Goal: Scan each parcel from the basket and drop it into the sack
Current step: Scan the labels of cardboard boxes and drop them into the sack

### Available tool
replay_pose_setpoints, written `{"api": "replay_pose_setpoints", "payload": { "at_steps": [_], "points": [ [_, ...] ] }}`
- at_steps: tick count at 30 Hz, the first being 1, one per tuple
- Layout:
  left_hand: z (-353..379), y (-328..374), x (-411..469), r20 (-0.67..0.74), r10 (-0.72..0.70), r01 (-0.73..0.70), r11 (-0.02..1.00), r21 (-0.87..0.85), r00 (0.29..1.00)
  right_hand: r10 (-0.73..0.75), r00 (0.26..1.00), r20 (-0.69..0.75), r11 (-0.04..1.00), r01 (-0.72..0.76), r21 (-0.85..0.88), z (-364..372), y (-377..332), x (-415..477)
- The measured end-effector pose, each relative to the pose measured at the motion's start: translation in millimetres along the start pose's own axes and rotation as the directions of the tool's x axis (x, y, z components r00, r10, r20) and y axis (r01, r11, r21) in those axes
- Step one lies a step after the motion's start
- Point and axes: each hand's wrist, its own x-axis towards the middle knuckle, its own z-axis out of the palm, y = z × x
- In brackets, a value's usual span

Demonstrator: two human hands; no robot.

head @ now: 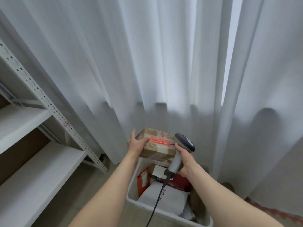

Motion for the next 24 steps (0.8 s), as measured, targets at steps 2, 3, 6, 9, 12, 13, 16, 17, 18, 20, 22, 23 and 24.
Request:
{"api": "replay_pose_setpoints", "payload": {
  "at_steps": [2, 3, 6, 9, 12, 13, 16, 17, 18, 20, 22, 23, 24],
  "points": [
    [2, -6, 4, 0.068, 0.046, -0.052, 0.994, 0.094, 0.997, -0.028, 0.999, 0.027, 1.000, 0.028, 0.008, 11, 1, -11],
    [0, -3, 0, 0.097, 0.061, -0.073, 0.990, 0.123, 0.993, -0.049, 0.998, 0.034, 0.999, 0.049, 0.011, 16, 0, -15],
    [-13, 13, -27, 0.163, 0.025, -0.030, 0.999, 0.025, 0.986, -0.100, 0.995, -0.016, 0.995, 0.100, 0.005, 18, 1, -21],
    [-30, 13, -37, 0.150, -0.164, 0.190, 0.965, -0.181, 0.975, -0.159, 0.986, -0.055, 0.987, 0.159, -0.003, 20, 10, -24],
    [-49, 3, -43, 0.307, -0.329, 0.394, 0.901, -0.181, 0.893, -0.184, 0.981, -0.056, 0.983, 0.184, -0.010, 29, 25, -28],
    [-55, -3, -44, 0.374, -0.356, 0.438, 0.885, -0.161, 0.856, -0.190, 0.980, -0.057, 0.982, 0.189, -0.024, 34, 30, -30],
    [-73, -16, -46, 0.503, -0.384, 0.509, 0.850, -0.135, 0.774, -0.205, 0.976, -0.078, 0.977, 0.199, -0.083, 47, 45, -34],
    [-78, -21, -45, 0.527, -0.377, 0.522, 0.838, -0.156, 0.762, -0.210, 0.974, -0.086, 0.975, 0.202, -0.096, 50, 48, -35],
    [-83, -25, -46, 0.548, -0.368, 0.536, 0.824, -0.182, 0.752, -0.214, 0.972, -0.095, 0.972, 0.203, -0.118, 53, 51, -36],
    [-89, -31, -47, 0.541, -0.321, 0.493, 0.845, -0.207, 0.777, -0.214, 0.972, -0.095, 0.965, 0.195, -0.177, 58, 56, -39],
    [-91, -36, -48, 0.470, -0.250, 0.386, 0.896, -0.219, 0.847, -0.229, 0.968, -0.098, 0.955, 0.204, -0.215, 64, 60, -45],
    [-92, -38, -49, 0.427, -0.221, 0.339, 0.913, -0.225, 0.877, -0.232, 0.969, -0.083, 0.952, 0.208, -0.224, 67, 63, -47],
    [-93, -39, -50, 0.402, -0.200, 0.308, 0.924, -0.227, 0.894, -0.219, 0.974, -0.061, 0.952, 0.199, -0.234, 69, 65, -48]
  ]
}}
